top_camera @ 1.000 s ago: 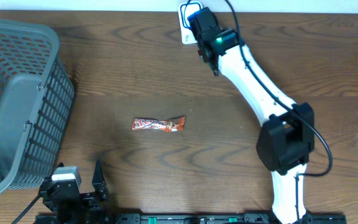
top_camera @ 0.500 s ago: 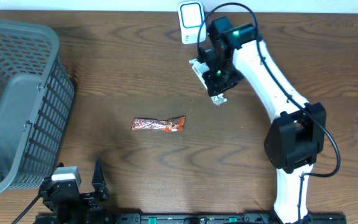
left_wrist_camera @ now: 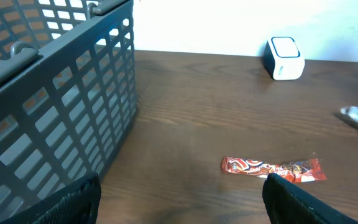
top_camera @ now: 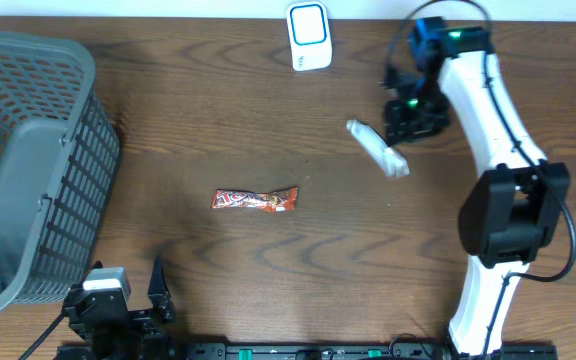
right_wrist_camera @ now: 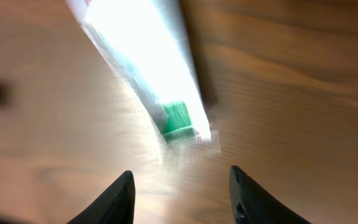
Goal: Scan the item barcode
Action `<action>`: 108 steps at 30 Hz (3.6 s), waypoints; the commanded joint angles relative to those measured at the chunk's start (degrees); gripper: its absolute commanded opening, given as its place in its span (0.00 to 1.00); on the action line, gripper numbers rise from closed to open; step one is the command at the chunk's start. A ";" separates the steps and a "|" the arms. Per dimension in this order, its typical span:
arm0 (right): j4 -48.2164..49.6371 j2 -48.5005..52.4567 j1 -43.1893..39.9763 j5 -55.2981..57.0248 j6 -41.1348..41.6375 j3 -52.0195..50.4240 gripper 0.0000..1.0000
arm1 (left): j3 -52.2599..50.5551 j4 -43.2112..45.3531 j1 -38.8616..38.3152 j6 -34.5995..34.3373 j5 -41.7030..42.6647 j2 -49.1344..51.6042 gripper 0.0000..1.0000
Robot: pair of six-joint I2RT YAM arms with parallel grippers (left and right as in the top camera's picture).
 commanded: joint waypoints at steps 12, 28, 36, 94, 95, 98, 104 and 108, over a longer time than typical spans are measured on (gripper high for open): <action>6.27 -0.15 -13.14 -2.91 9.38 -8.59 0.63 | 0.11 -0.04 -0.20 -0.04 0.35 -0.35 0.84; 22.03 0.94 12.35 8.59 20.90 -13.66 0.99 | 0.11 -0.07 -0.20 -0.04 0.35 -0.35 0.84; 26.91 2.97 13.40 12.94 25.66 -17.73 0.99 | 0.11 -0.04 -0.20 -0.04 0.35 -0.37 0.84; 23.67 2.82 -39.43 17.22 18.99 -17.18 0.99 | 0.11 -0.07 -0.20 -0.04 0.35 -0.35 0.84; 22.25 2.82 -39.36 13.79 18.99 -14.84 0.99 | 0.11 -0.07 -0.20 -0.04 0.35 -0.35 0.84; 17.38 2.80 -38.23 6.71 18.99 -7.43 0.99 | 0.11 -0.07 -0.20 -0.04 0.35 -0.35 0.84; 8.72 1.81 -28.92 -0.90 18.97 4.70 0.99 | 0.11 -0.07 -0.20 -0.04 0.35 -0.35 0.84; 6.60 1.18 -19.56 -2.97 19.02 4.79 0.99 | 0.11 -0.07 -0.20 -0.04 0.35 -0.35 0.84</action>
